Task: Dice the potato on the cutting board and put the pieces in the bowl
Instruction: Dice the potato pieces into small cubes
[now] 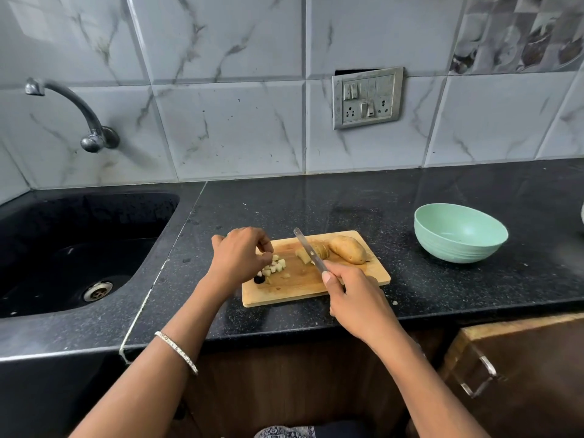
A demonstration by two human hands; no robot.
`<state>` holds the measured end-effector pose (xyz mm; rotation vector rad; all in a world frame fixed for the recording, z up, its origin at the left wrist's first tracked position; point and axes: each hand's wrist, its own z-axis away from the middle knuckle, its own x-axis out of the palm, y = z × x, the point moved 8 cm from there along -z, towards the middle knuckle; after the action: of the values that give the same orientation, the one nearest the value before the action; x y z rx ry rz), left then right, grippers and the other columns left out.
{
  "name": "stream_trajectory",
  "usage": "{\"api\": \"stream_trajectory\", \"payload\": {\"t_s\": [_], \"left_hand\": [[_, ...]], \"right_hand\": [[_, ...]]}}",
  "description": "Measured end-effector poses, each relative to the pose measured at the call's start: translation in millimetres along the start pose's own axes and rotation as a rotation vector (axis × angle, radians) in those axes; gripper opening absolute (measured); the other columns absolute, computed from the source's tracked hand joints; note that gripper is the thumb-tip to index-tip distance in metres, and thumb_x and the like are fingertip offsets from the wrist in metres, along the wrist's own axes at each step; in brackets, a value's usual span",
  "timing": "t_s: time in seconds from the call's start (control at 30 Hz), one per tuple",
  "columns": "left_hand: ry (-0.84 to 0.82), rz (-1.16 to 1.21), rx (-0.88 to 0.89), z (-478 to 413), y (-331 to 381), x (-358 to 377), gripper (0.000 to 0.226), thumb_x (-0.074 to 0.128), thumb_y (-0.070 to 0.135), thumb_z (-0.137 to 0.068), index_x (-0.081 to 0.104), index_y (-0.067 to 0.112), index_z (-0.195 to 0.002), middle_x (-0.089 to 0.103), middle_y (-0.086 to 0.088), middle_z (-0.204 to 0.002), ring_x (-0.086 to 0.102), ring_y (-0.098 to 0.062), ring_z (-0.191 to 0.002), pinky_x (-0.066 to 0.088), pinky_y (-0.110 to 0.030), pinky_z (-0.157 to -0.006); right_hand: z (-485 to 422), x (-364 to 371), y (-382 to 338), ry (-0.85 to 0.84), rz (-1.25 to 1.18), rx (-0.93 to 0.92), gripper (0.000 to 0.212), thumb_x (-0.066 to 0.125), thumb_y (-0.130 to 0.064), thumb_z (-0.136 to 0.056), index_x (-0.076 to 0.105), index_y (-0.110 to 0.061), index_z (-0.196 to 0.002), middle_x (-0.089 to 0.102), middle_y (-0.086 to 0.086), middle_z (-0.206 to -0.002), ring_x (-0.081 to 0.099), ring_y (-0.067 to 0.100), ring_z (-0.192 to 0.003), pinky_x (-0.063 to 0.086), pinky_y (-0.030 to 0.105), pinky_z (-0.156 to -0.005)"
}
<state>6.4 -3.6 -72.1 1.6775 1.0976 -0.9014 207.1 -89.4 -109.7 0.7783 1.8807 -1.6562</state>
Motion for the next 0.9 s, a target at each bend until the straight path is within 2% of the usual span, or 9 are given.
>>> {"api": "stream_trajectory", "payload": {"t_s": [0.13, 0.2, 0.27, 0.33, 0.43, 0.6, 0.77, 0.9], "left_hand": [[0.012, 0.048, 0.033, -0.6, 4.2, -2.2, 0.024, 0.057, 0.019, -0.086, 0.066, 0.040, -0.094, 0.063, 0.019, -0.090, 0.059, -0.009, -0.093, 0.031, -0.037, -0.080], [-0.025, 0.039, 0.060, -1.1, 7.3, 2.3, 0.024, 0.057, 0.025, -0.090, 0.069, 0.043, -0.099, 0.065, 0.019, -0.100, 0.059, -0.009, -0.098, 0.033, -0.038, -0.081], [-0.087, -0.010, 0.100, -1.3, 10.5, 8.8, 0.014, 0.060, 0.041, -0.092, 0.068, 0.046, -0.102, 0.062, 0.020, -0.111, 0.057, -0.010, -0.105, 0.033, -0.039, -0.083], [-0.139, -0.067, 0.128, -0.1, 13.2, 14.9, 0.018, 0.059, 0.054, -0.090, 0.068, 0.048, -0.105, 0.059, 0.018, -0.116, 0.053, -0.012, -0.113, 0.032, -0.040, -0.084], [-0.117, -0.116, 0.126, 0.8, 13.4, 15.6, 0.024, 0.059, 0.058, -0.089, 0.069, 0.044, -0.105, 0.058, 0.016, -0.119, 0.050, -0.015, -0.117, 0.031, -0.040, -0.086], [-0.026, -0.144, 0.094, 0.7, 9.8, 11.2, 0.027, 0.060, 0.059, -0.087, 0.070, 0.037, -0.097, 0.061, 0.013, -0.117, 0.051, -0.017, -0.116, 0.033, -0.040, -0.086], [0.040, 0.004, 0.100, -0.8, 28.5, 12.5, 0.029, 0.062, 0.058, -0.086, 0.068, 0.037, -0.106, 0.066, 0.016, -0.110, 0.056, -0.013, -0.111, 0.033, -0.037, -0.085], [0.010, 0.064, 0.078, -5.7, 43.5, 20.2, 0.036, 0.069, 0.057, -0.081, 0.066, 0.038, -0.111, 0.068, 0.019, -0.109, 0.058, -0.009, -0.111, 0.034, -0.040, -0.091]], "right_hand": [[-0.4, 2.6, -0.2, 0.003, 0.000, 0.008, 0.041, 0.038, -0.044, -0.106, 0.049, -0.040, -0.145, 0.071, 0.000, -0.106, 0.066, 0.023, -0.103, 0.052, 0.037, -0.090], [-0.4, 3.3, 0.6, 0.013, -0.007, 0.012, 0.042, 0.038, -0.044, -0.106, 0.049, -0.039, -0.145, 0.071, 0.001, -0.110, 0.066, 0.024, -0.104, 0.053, 0.039, -0.091], [-0.4, 1.7, 2.0, 0.026, -0.012, 0.016, 0.041, 0.038, -0.045, -0.106, 0.050, -0.039, -0.144, 0.071, 0.000, -0.105, 0.067, 0.023, -0.101, 0.054, 0.039, -0.088], [0.0, -1.9, 3.6, 0.041, -0.012, 0.016, 0.035, 0.038, -0.044, -0.106, 0.054, -0.039, -0.137, 0.070, -0.001, -0.094, 0.067, 0.022, -0.093, 0.054, 0.039, -0.084], [0.7, -6.3, 6.8, 0.053, -0.014, 0.021, 0.032, 0.038, -0.043, -0.106, 0.056, -0.040, -0.133, 0.068, -0.001, -0.087, 0.066, 0.024, -0.089, 0.053, 0.040, -0.082], [0.3, -8.9, 9.9, 0.051, -0.009, 0.032, 0.033, 0.038, -0.044, -0.106, 0.056, -0.040, -0.133, 0.068, -0.001, -0.087, 0.066, 0.023, -0.089, 0.053, 0.040, -0.082], [-1.2, -8.7, 11.3, 0.054, -0.001, 0.042, 0.037, 0.037, -0.047, -0.106, 0.051, -0.042, -0.140, 0.070, 0.002, -0.095, 0.066, 0.023, -0.094, 0.052, 0.038, -0.083], [0.6, -8.2, 12.1, 0.044, 0.018, 0.047, 0.038, 0.036, -0.047, -0.106, 0.050, -0.043, -0.140, 0.070, 0.000, -0.100, 0.066, 0.023, -0.098, 0.052, 0.039, -0.088]]}}
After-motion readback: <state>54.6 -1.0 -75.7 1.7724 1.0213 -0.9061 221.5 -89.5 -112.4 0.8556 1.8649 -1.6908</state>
